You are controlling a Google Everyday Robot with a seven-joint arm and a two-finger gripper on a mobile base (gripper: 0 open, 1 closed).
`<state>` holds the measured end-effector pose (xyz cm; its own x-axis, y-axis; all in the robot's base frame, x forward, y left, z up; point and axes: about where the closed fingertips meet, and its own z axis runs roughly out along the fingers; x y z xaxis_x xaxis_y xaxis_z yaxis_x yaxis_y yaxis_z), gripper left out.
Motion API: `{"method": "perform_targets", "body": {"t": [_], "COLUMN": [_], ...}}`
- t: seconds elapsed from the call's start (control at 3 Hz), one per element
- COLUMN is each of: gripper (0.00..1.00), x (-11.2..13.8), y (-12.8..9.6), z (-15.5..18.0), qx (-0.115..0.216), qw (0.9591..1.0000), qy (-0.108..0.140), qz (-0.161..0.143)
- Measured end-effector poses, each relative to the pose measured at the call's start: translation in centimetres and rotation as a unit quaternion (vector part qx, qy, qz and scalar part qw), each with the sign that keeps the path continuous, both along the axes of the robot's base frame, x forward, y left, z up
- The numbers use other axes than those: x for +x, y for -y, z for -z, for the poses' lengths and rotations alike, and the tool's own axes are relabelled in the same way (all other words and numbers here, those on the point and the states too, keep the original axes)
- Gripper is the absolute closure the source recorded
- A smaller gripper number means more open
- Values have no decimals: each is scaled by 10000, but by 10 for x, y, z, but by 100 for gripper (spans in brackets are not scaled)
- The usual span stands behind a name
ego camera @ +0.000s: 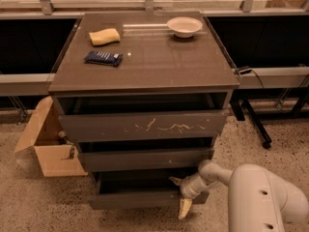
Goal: Open bottom drawer
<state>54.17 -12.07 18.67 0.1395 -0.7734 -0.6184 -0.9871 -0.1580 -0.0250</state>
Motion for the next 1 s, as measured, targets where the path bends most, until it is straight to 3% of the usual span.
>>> {"method": "perform_targets", "body": {"t": [0.33, 0.67, 1.0], "gripper": [27, 58, 81], "x": [-23, -42, -52], "y": [2, -5, -10], "z": [11, -3, -11], "qx": [21, 22, 53], "qw": [9990, 9986, 9982], "qy": [-425, -524, -588], "qz": [96, 16, -62]}}
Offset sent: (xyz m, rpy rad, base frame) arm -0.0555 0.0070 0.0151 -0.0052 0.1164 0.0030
